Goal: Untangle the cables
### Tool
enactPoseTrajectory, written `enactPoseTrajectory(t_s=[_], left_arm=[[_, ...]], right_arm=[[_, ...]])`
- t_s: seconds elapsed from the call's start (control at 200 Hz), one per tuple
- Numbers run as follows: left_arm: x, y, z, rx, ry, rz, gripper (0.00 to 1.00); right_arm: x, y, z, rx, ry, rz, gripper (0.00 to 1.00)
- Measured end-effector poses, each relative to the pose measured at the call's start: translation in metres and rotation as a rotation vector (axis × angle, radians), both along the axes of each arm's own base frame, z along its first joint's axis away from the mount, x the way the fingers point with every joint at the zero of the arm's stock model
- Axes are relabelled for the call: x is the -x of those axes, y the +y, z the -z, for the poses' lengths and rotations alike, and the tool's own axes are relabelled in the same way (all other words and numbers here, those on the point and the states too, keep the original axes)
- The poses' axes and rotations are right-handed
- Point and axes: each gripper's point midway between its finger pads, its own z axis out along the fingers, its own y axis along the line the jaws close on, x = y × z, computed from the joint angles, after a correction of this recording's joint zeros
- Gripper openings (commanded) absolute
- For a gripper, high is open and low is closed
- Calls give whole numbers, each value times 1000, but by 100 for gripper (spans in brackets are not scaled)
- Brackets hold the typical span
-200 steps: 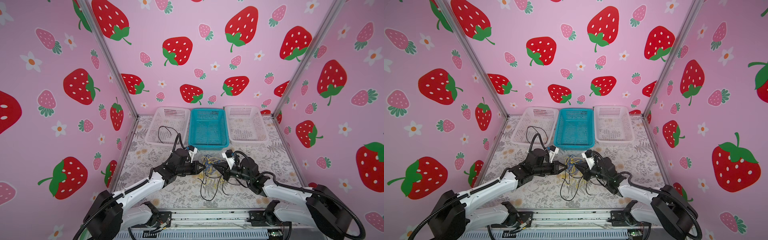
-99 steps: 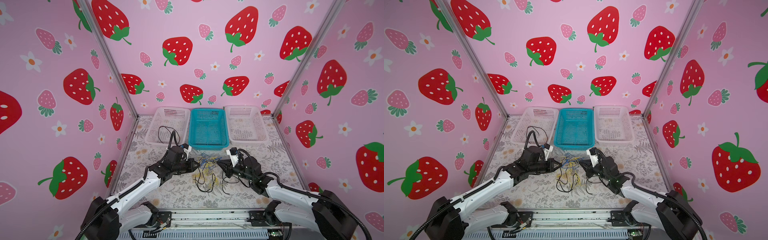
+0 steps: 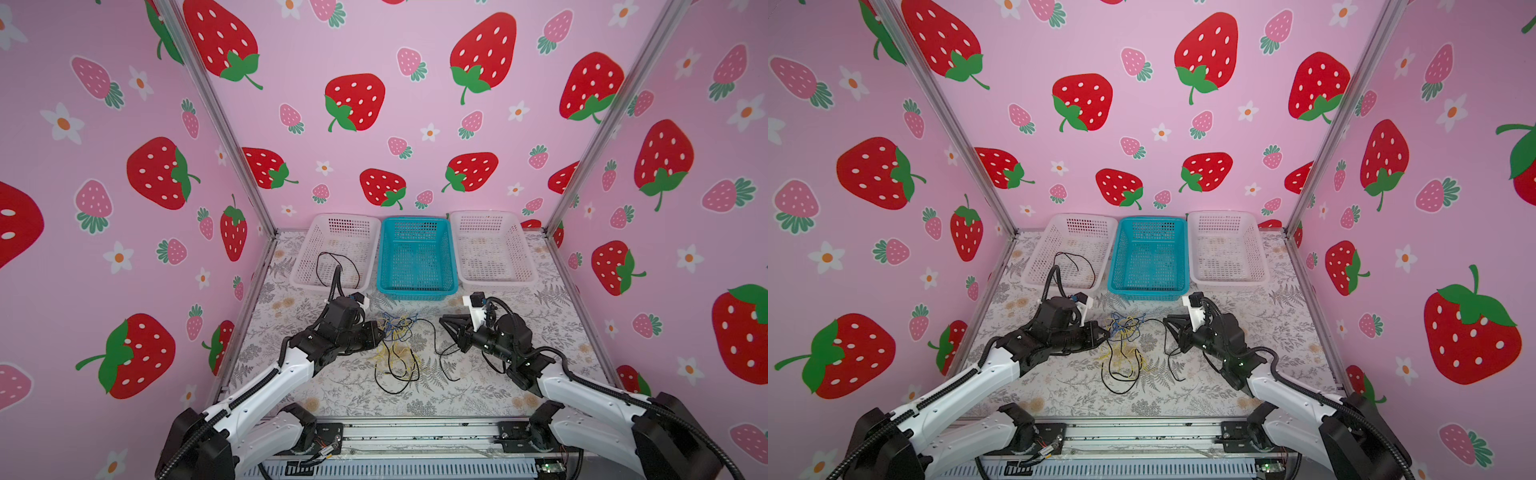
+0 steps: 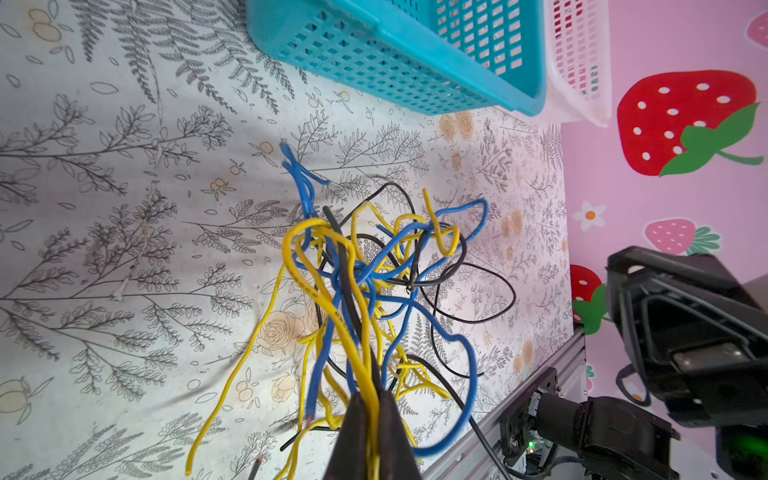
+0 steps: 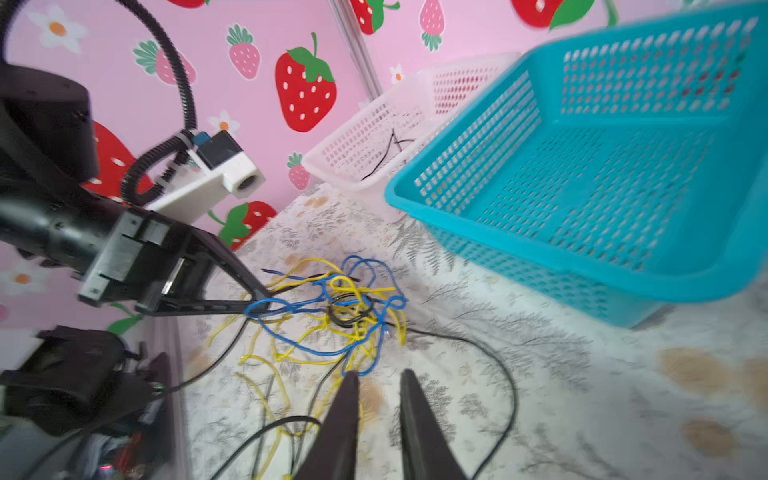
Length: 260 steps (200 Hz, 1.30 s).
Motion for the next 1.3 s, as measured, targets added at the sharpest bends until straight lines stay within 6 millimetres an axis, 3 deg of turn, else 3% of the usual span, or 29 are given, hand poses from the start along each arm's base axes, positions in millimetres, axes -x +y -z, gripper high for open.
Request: enactPoseTrajectory(t_s=[0.135, 0.285, 0.455, 0.605, 0.845, 1.01, 1.195, 1.301], left_arm=[[2, -3, 0, 16, -1, 14, 0], [0, -4, -14, 52, -54, 14, 0], [-1, -6, -32, 106, -121, 16, 0], [3, -8, -32, 127, -127, 20, 0], [6, -9, -30, 131, -124, 26, 0], [7, -9, -33, 141, -137, 30, 0], [6, -10, -34, 143, -141, 30, 0], [6, -9, -33, 143, -141, 30, 0]], right_arm=[[15, 32, 15, 27, 68, -113, 34], [31, 60, 18, 24, 88, -191, 32], [22, 67, 41, 37, 168, -145, 27], [15, 69, 56, 35, 225, -105, 26], [6, 76, 36, -35, 189, -89, 26], [1, 76, 29, -59, 174, -69, 16], [-4, 78, 23, -77, 163, -53, 16], [-6, 80, 21, -83, 161, -49, 5]])
